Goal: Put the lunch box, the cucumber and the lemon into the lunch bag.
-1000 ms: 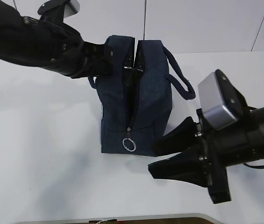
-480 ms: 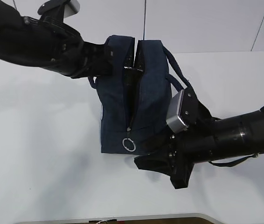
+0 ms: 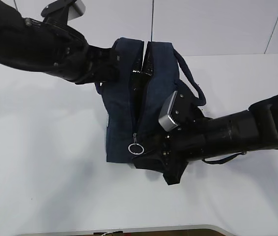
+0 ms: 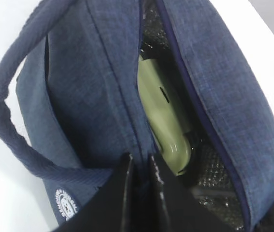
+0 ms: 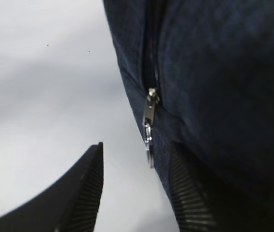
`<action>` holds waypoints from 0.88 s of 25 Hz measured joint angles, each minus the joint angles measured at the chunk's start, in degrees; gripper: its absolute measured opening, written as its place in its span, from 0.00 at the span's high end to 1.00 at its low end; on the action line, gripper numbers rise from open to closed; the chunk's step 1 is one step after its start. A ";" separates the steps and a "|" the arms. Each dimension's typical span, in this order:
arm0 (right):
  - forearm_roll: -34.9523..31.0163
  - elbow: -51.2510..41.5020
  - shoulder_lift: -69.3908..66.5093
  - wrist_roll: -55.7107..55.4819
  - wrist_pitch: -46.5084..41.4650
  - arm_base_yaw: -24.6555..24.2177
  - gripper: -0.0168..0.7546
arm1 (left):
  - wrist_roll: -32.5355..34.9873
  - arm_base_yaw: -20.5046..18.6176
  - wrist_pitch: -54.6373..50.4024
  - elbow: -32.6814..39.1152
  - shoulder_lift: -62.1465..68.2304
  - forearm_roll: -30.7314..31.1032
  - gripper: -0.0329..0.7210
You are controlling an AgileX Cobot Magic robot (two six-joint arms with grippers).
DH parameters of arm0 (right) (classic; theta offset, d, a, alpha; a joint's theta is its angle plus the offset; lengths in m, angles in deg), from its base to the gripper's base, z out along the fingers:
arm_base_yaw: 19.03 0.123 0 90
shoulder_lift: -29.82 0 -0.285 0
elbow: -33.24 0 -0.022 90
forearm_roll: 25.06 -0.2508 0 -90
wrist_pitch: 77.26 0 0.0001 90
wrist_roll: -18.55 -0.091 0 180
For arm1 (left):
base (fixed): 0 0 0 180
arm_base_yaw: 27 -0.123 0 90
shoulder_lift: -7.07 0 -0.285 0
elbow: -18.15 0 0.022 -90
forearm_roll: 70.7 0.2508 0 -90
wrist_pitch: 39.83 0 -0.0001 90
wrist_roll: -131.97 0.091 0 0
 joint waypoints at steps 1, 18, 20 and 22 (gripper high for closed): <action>0.00 0.40 -0.38 0.00 0.00 0.32 0.50 | 0.00 0.00 0.01 0.00 0.00 0.00 0.94; 0.00 3.20 -3.76 -2.74 0.13 3.02 0.52 | 0.00 0.00 -0.90 0.00 0.00 0.00 0.94; 0.00 3.20 -3.76 -3.12 0.13 3.02 0.54 | 0.00 0.00 -0.89 0.00 0.00 0.00 0.94; 0.00 3.20 -3.76 -3.33 0.13 3.02 0.56 | 0.00 0.00 -0.89 0.00 0.00 0.00 0.94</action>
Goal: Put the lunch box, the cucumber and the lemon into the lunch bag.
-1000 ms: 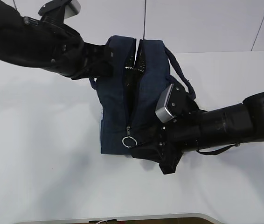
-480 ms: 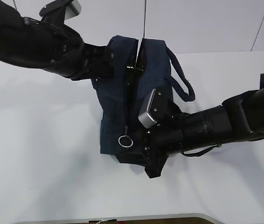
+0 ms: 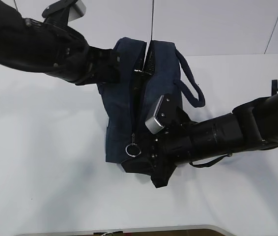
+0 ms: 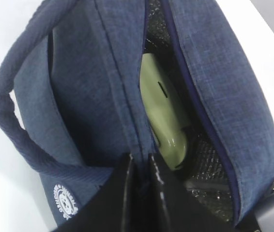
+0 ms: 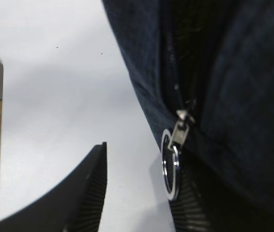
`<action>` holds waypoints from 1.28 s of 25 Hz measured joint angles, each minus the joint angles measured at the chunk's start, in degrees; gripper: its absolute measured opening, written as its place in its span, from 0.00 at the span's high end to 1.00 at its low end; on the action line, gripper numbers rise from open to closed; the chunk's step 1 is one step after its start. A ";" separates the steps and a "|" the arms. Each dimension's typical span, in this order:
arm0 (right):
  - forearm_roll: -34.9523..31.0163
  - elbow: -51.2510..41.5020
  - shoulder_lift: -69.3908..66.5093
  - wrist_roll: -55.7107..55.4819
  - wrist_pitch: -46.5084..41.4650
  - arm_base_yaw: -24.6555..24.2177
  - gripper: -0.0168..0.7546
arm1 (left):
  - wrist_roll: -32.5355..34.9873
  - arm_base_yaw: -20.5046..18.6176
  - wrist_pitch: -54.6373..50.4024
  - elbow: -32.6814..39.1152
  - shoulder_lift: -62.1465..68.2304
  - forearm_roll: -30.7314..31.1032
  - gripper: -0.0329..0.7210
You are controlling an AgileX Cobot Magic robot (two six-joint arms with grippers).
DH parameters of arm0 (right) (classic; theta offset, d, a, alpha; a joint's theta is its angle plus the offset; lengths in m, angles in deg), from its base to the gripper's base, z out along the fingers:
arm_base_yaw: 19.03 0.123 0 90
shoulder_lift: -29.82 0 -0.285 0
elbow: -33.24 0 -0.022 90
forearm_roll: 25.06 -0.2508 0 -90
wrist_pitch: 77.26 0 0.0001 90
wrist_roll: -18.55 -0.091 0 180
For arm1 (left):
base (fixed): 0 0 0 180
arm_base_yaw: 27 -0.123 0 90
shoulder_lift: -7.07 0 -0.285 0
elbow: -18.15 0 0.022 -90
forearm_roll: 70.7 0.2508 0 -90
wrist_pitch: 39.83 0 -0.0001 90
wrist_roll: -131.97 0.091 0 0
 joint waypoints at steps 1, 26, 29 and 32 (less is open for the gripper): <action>0.00 0.00 0.00 -0.09 -0.08 0.00 0.57 | 0.00 0.00 -0.14 0.00 0.00 0.00 0.94; 0.10 2.72 -0.11 -7.22 1.88 0.03 0.97 | 0.00 0.00 -0.87 -0.10 0.00 0.46 0.94; 0.77 2.86 -0.11 -9.03 2.01 0.03 0.97 | 0.00 0.00 -0.87 -0.10 0.00 0.46 0.94; 4.54 2.94 0.01 -13.87 2.43 0.03 0.97 | 0.00 0.00 -0.87 -0.10 0.00 0.49 0.94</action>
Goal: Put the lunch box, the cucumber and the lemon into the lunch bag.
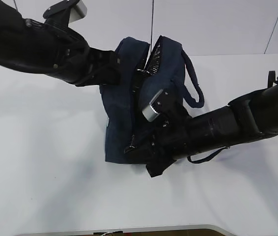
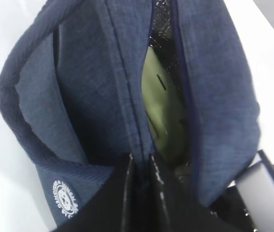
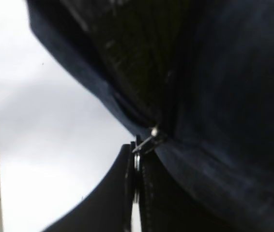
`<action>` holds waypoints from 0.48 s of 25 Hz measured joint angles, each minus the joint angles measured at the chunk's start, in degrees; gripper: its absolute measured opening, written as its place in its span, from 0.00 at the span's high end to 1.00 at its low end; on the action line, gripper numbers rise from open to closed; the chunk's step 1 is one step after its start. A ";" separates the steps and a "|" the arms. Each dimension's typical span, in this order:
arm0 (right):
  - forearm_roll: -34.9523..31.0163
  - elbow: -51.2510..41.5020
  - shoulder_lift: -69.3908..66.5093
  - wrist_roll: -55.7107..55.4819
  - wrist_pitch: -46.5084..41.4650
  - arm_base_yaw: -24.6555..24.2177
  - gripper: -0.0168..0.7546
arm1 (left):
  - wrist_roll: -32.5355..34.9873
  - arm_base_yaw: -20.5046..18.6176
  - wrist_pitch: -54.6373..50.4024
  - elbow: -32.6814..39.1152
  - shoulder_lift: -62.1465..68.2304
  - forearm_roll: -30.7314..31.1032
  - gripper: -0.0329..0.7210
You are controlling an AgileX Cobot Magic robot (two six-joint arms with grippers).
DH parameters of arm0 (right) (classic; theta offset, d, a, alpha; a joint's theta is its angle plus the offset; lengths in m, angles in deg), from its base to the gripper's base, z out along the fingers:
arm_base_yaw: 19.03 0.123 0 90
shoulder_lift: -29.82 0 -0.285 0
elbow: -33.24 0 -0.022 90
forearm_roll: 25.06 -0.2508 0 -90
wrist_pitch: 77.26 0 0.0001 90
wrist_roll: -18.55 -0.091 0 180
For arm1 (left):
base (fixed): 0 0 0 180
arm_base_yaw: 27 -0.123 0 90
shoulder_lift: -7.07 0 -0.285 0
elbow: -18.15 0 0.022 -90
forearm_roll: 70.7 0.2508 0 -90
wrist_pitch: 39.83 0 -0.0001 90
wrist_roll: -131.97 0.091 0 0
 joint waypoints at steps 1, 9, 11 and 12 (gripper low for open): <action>2.02 0.00 0.15 -2.60 0.64 0.00 0.97 | 0.00 0.00 -0.11 0.00 0.00 0.00 0.94; 12.84 0.00 3.62 -16.05 3.24 0.00 0.97 | 0.00 0.00 -0.11 0.00 0.00 0.10 0.94; 15.67 0.00 4.48 -19.35 3.50 0.00 0.97 | 0.00 0.00 -0.11 0.00 0.00 0.20 0.94; 17.10 0.00 4.79 -21.13 3.51 0.00 0.97 | 0.00 0.00 -0.11 0.00 0.00 0.20 0.94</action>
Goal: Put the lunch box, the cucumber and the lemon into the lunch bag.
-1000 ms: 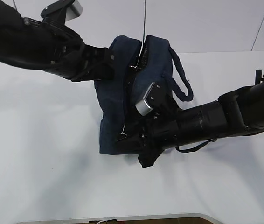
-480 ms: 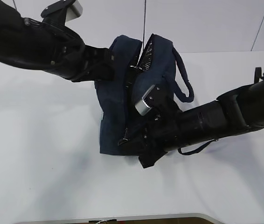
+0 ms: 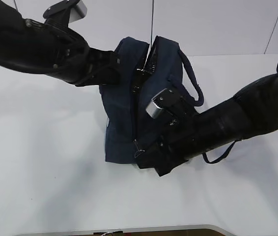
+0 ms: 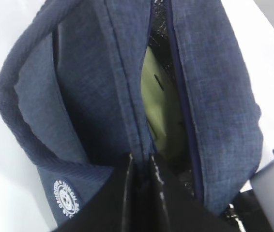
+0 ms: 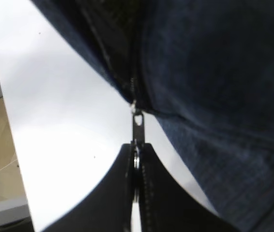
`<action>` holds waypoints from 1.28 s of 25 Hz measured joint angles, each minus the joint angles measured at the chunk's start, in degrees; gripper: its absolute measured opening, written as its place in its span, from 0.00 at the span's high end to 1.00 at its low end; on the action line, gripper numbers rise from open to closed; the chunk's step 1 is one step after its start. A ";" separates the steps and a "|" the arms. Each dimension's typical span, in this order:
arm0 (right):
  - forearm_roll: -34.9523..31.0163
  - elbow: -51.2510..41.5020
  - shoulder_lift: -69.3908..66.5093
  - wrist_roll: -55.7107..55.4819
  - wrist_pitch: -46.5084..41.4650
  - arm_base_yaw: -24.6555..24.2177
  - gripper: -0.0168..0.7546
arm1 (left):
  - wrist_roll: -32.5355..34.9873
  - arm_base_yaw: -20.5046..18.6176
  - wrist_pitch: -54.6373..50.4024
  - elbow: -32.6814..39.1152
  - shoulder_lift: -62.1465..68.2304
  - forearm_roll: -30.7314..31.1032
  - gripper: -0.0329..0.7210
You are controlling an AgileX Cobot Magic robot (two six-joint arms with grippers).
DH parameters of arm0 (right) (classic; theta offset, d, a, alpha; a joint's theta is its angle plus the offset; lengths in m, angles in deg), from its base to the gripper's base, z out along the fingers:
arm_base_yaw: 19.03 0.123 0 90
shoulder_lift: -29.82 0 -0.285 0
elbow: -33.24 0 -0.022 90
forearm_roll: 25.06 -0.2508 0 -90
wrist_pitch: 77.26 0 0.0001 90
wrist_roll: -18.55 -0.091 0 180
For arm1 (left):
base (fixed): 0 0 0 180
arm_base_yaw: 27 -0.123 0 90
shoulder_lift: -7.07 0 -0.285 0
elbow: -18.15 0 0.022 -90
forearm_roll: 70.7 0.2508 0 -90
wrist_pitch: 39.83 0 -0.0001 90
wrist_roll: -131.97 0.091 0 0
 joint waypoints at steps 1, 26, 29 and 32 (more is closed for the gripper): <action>1.03 0.00 0.43 -1.50 0.00 0.00 0.97 | 0.00 0.00 0.00 0.00 0.00 0.00 0.94; 19.88 6.61 8.80 -28.46 -5.44 0.00 0.97 | 0.00 0.00 0.00 0.00 0.00 0.31 0.94; 23.38 9.07 9.13 -33.46 -7.38 0.00 0.97 | 0.00 0.00 0.00 0.00 0.00 0.64 0.94; 26.08 11.69 9.13 -37.22 -9.76 0.00 0.97 | 0.00 0.00 0.00 0.00 0.00 1.37 0.94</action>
